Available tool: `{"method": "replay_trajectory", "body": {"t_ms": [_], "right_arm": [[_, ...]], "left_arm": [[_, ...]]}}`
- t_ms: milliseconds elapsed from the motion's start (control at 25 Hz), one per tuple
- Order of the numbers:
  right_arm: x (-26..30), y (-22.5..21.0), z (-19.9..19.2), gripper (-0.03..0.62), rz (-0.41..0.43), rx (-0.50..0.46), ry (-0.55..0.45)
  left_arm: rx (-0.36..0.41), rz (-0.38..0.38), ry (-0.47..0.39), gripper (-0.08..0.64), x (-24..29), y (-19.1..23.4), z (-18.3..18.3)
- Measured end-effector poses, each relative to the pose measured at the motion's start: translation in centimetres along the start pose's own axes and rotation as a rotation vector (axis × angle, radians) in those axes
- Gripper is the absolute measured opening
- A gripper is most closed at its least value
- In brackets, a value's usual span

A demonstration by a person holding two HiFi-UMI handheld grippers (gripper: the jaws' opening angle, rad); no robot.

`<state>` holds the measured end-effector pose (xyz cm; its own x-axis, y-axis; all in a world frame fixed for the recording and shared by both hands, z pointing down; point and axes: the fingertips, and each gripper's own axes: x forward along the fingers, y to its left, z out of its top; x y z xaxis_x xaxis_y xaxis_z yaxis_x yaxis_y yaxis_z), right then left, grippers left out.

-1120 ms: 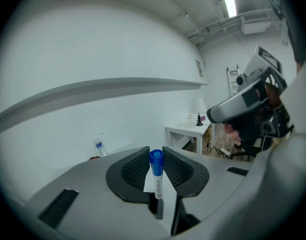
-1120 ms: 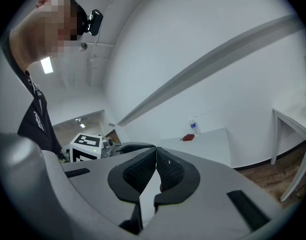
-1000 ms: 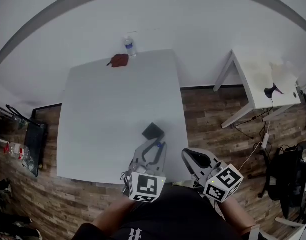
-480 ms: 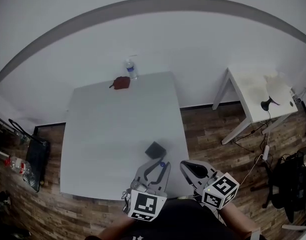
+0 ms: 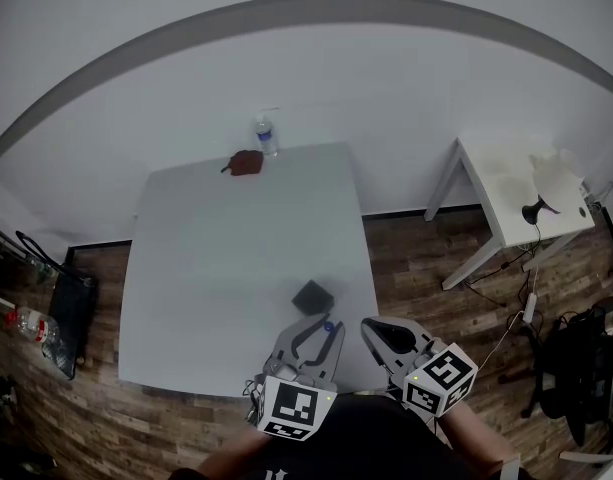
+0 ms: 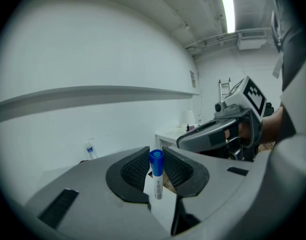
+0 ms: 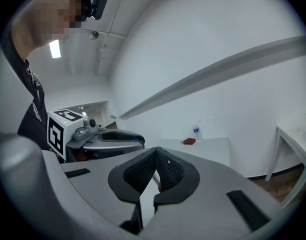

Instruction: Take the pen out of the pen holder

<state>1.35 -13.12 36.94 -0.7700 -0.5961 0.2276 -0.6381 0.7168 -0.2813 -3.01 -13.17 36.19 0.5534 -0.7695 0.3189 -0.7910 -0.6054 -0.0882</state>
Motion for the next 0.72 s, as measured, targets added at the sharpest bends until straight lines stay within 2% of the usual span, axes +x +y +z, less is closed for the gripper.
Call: {"method": "replay_trajectory", "body": {"t_ms": [720], "right_arm": [[-0.44, 0.36, -0.03, 0.014, -0.004, -0.011, -0.005]], "left_arm": [[-0.001, -0.011, -0.011, 0.081, -0.18, -0.62, 0.08]]}}
